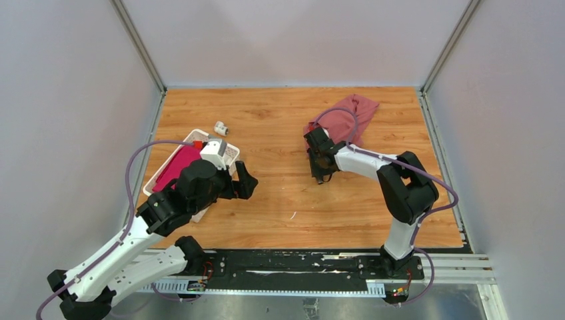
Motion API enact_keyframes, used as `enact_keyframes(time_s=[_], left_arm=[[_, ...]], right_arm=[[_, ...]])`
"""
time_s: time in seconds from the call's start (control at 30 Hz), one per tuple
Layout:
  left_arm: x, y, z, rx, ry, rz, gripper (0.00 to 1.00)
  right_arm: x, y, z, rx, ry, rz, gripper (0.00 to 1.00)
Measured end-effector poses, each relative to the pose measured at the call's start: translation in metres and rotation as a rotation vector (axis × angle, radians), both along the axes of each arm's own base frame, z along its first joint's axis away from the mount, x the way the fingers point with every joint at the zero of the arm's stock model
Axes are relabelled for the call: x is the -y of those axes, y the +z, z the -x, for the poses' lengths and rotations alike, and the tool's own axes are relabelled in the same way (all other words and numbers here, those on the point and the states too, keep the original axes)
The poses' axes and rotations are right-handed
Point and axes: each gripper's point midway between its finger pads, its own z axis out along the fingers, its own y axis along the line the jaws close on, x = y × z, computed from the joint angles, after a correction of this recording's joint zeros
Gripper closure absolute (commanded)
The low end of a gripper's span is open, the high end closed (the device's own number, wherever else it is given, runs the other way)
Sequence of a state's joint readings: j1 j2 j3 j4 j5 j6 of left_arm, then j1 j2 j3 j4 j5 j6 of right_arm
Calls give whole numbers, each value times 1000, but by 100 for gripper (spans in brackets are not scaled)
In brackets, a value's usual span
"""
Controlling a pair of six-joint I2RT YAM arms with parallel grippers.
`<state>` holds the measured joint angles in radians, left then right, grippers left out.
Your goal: Install the water faucets
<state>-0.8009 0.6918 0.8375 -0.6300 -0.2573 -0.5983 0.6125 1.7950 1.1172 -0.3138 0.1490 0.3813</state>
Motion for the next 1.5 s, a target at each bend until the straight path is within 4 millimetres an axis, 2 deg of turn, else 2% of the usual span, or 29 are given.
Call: enact_keyframes(time_s=[0.03, 0.07, 0.2, 0.27, 0.37, 0.4, 0.53, 0.57, 0.67, 0.83, 0.97, 1.1, 1.2, 1.27, 1.33, 1.43, 1.5], left_arm=[[-1, -1, 0, -3, 2, -4, 0], [-1, -2, 1, -6, 3, -6, 0], [0, -5, 0, -17, 4, -12, 0], [2, -7, 0, -28, -1, -14, 0], [10, -13, -1, -57, -22, -16, 0], [12, -14, -1, -61, -27, -16, 0], [24, -28, -2, -99, -57, -12, 0], [27, -32, -2, -110, -66, -9, 0], [34, -36, -2, -128, -83, 3, 0], [39, -48, -6, -166, -83, -30, 0], [40, -50, -7, -177, -81, -43, 0], [37, -45, -8, -157, -70, -35, 0], [34, -38, -8, -137, -60, -28, 0], [33, -34, -8, -127, -57, -21, 0], [32, -30, -7, -116, -58, -11, 0], [34, -28, -7, -114, -68, -2, 0], [37, -29, -6, -119, -83, 5, 0]], right_arm=[[-1, 0, 0, -1, 3, -3, 94], [-1, 0, -1, 3, -2, -3, 100], [2, 1, 6, 9, -8, -18, 100], [10, 1, 19, -1, -16, -24, 100], [31, -2, 54, -44, -65, -27, 97], [37, -2, 62, -51, -90, -31, 89], [61, -4, 104, -82, -232, -72, 33], [64, -4, 113, -87, -263, -92, 30], [57, -1, 126, -91, -313, -167, 24], [36, 7, 135, -110, -328, -282, 23], [8, 15, 140, -130, -262, -356, 25], [-35, 45, 138, -90, -88, -435, 25], [-45, 82, 130, 12, -12, -470, 25], [-33, 104, 123, 104, -18, -460, 25], [-9, 123, 118, 206, -64, -427, 23], [33, 134, 115, 320, -157, -346, 18], [55, 132, 115, 350, -206, -291, 14]])
